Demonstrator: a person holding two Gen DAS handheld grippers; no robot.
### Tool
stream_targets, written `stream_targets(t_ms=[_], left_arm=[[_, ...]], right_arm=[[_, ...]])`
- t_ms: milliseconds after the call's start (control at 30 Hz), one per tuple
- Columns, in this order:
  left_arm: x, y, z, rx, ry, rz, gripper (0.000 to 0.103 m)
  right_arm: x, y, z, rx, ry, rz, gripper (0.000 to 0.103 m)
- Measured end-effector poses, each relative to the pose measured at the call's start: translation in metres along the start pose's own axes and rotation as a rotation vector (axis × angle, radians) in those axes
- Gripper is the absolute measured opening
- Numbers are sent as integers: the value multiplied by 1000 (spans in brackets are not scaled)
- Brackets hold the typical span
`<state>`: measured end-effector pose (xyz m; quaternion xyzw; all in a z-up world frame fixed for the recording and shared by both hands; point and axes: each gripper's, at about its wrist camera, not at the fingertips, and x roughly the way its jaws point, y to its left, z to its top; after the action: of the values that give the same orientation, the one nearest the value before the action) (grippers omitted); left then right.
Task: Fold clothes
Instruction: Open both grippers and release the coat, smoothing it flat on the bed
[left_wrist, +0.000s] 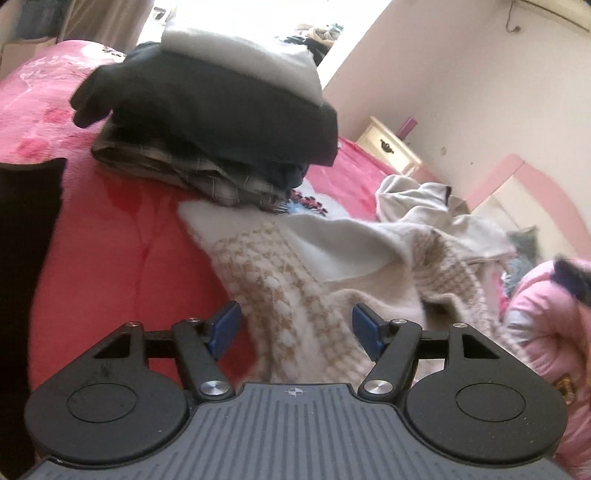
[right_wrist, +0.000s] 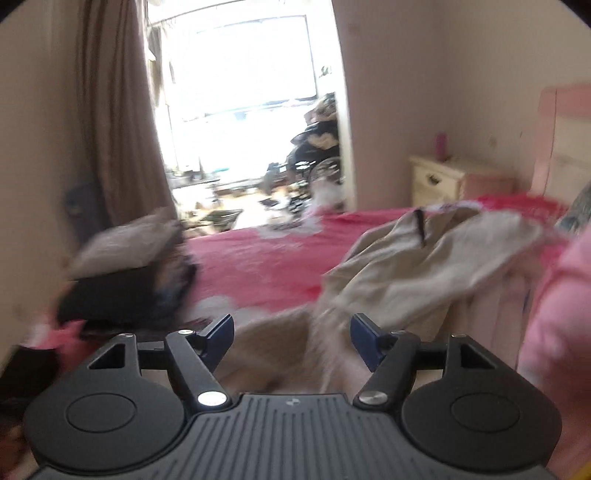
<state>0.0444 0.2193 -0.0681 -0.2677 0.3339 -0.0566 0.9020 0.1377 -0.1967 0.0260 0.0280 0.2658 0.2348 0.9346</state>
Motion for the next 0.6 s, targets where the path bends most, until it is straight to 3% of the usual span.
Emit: stream_targets(t_ms=[167, 333, 500, 600], left_arm=[[-41, -4, -15, 0, 60, -54, 68], [-65, -17, -52, 102, 182, -92, 68], [-75, -53, -97, 303, 324, -251, 68], [-71, -92, -129, 519, 399, -368, 68]], right_arm=[[-64, 18, -45, 79, 99, 121, 72], [-107, 30, -107, 219, 245, 188, 72], [-125, 26, -171, 424, 411, 151, 72], [-138, 16, -199, 535, 454, 116, 72]])
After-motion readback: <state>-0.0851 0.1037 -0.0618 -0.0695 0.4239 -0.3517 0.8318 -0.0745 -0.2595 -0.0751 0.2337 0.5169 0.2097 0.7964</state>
